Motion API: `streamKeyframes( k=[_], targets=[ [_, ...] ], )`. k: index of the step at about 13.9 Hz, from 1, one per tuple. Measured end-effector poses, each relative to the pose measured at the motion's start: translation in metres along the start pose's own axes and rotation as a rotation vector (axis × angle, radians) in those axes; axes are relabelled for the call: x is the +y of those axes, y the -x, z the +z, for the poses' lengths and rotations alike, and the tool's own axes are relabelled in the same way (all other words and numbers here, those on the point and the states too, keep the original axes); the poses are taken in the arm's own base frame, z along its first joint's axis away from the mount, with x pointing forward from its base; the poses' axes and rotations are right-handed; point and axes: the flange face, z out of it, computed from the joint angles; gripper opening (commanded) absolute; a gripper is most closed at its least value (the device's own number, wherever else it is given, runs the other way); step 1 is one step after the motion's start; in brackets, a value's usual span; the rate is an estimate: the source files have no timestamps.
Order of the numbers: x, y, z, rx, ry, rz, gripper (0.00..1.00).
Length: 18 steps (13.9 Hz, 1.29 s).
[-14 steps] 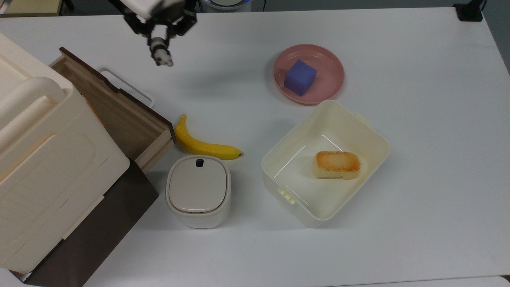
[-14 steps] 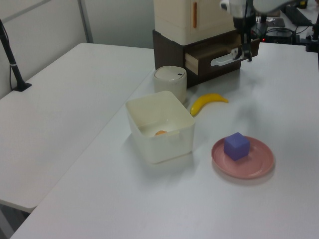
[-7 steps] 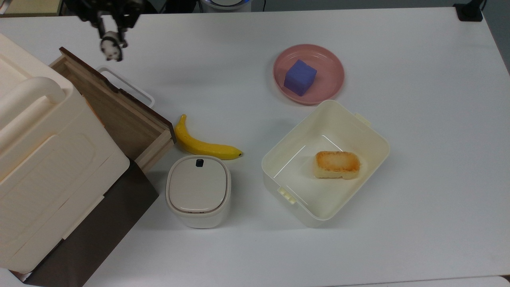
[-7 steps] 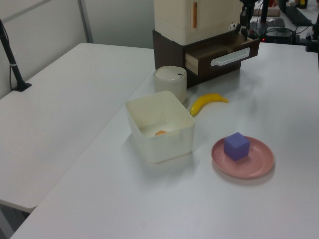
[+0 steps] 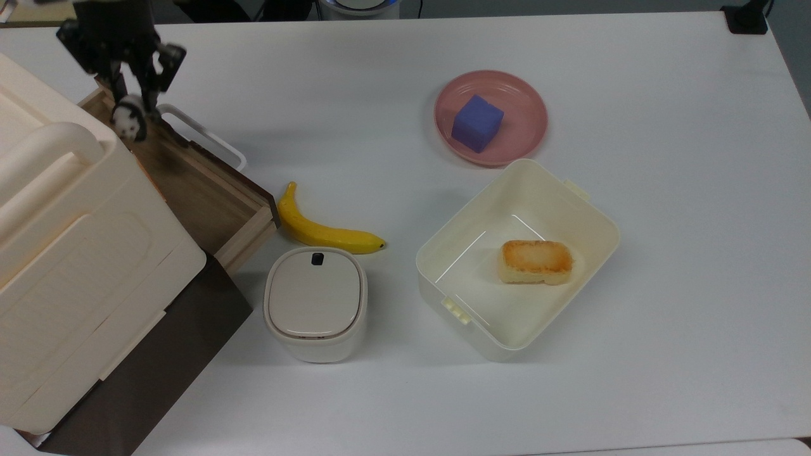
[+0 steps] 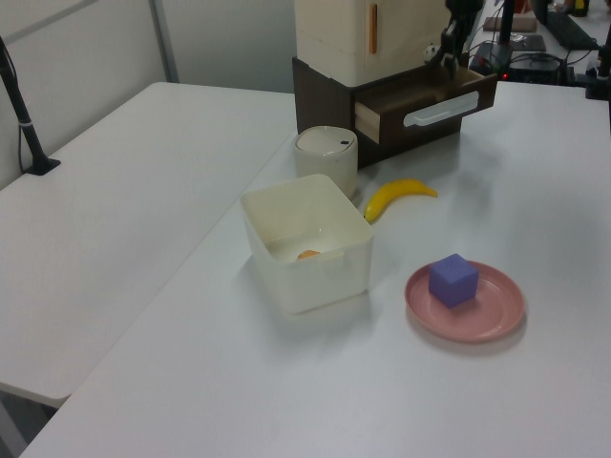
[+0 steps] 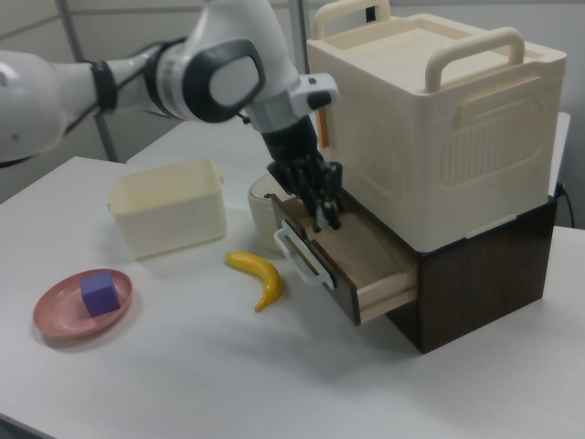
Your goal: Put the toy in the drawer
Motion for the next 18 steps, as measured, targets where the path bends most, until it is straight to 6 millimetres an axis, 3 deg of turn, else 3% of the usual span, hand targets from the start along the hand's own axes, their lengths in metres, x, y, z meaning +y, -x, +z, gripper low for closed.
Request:
streamKeyframes(
  k=[3, 4, 5, 6, 7, 14, 18],
  targets=[
    [0.007, -0.013, 0.021, 0.020, 0.018, 0.050, 0.00],
    [0.008, -0.016, 0.025, 0.028, 0.022, 0.062, 0.10],
    [0.009, -0.018, 0.026, 0.032, 0.024, 0.067, 0.61],
    [0.009, -0.019, 0.026, 0.033, 0.025, 0.070, 0.92],
    [0.009, -0.019, 0.026, 0.034, 0.025, 0.072, 1.00],
    [0.007, -0.020, 0.023, 0.040, 0.025, 0.073, 1.00],
    [0.010, -0.012, -0.011, 0.031, -0.064, 0.182, 1.00]
  ],
)
